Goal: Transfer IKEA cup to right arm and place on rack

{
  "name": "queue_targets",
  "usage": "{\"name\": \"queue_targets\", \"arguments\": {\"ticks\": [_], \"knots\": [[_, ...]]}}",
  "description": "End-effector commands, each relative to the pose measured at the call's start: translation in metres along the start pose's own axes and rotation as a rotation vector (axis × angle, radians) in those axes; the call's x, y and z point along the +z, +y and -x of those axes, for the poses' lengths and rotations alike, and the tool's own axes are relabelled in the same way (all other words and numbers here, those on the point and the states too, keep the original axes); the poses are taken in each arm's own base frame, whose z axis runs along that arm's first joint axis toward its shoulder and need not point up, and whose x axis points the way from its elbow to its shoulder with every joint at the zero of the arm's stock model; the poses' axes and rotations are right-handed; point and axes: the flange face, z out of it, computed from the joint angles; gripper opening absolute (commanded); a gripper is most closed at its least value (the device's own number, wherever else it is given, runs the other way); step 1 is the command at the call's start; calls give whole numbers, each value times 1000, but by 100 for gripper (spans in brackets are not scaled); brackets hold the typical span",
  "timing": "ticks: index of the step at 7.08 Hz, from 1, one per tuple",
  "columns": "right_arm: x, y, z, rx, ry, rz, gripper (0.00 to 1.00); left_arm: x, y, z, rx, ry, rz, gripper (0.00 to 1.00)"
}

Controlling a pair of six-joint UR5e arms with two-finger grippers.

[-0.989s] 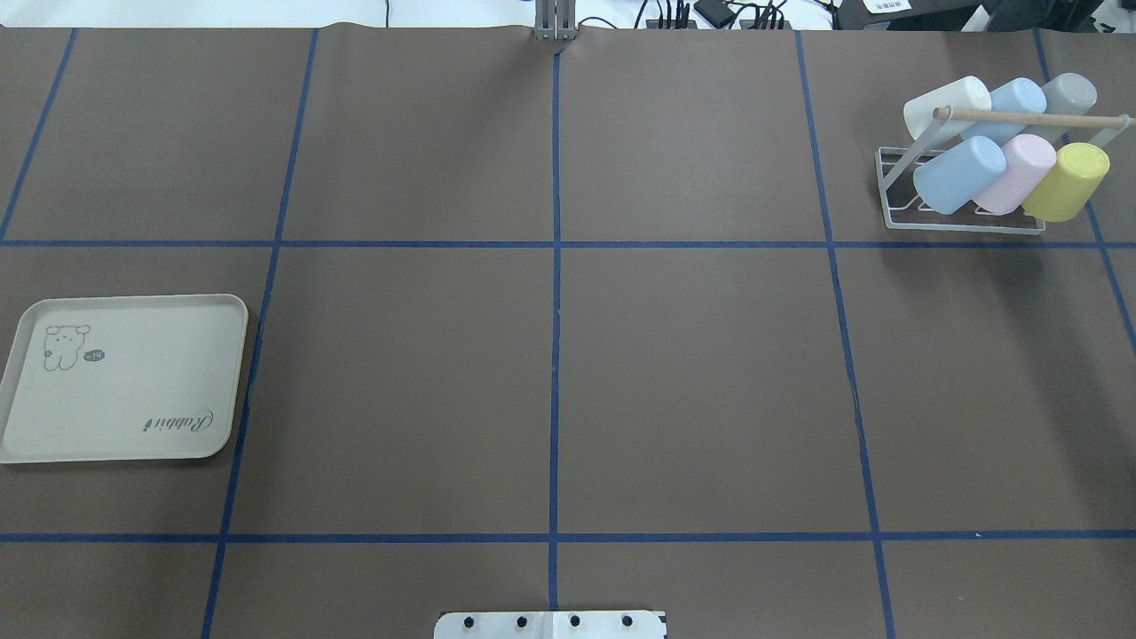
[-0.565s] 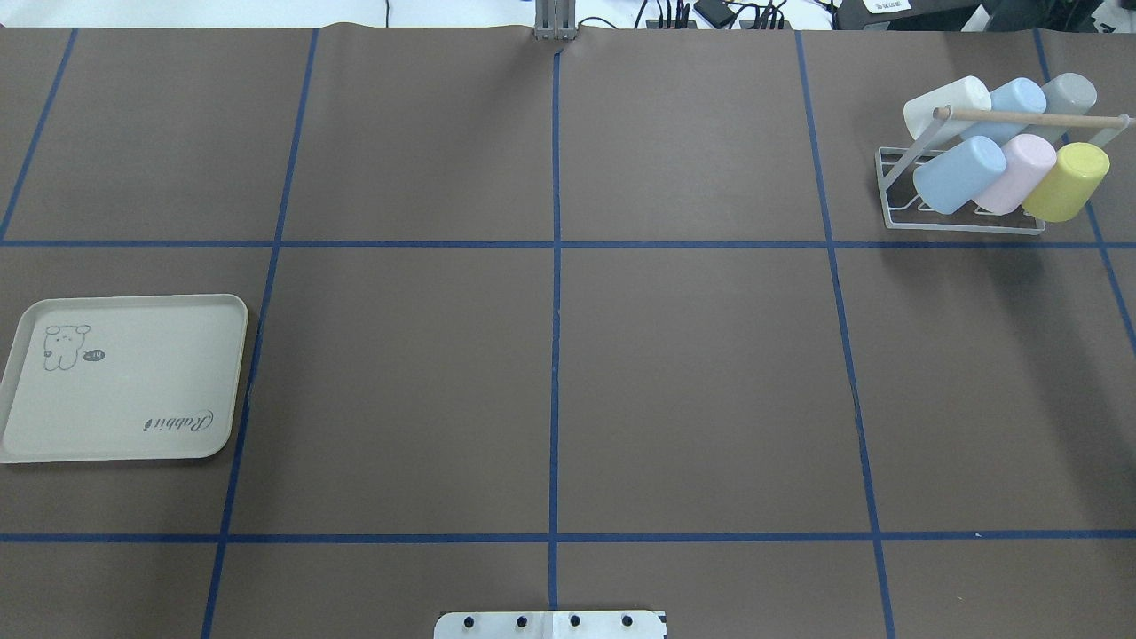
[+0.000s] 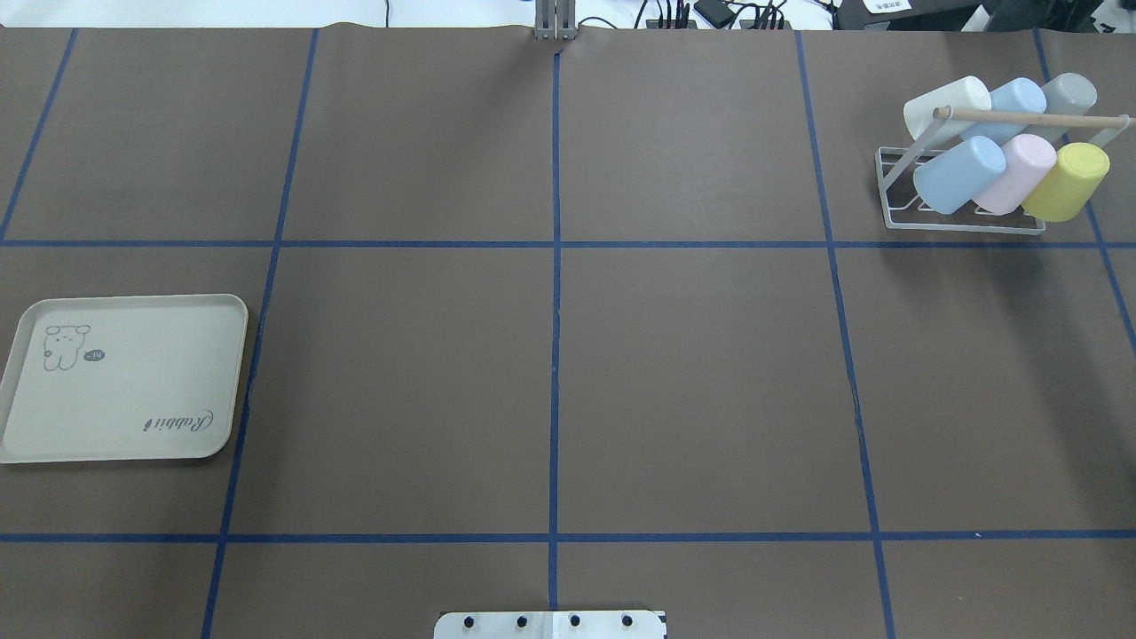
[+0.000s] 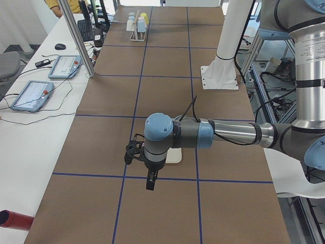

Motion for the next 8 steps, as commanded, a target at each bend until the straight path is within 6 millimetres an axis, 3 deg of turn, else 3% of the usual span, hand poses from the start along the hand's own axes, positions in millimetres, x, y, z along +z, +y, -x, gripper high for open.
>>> {"name": "queue_targets", "arguments": {"ticks": [1, 2, 8], "knots": [[1, 0, 0, 2, -11, 3, 100, 8, 4, 6, -15, 4, 18, 100], [2, 1, -1, 4, -11, 5, 100, 16, 6, 12, -25, 7, 32, 100], [1, 1, 0, 2, -9, 3, 100, 12, 4, 9, -18, 4, 24, 100]]}}
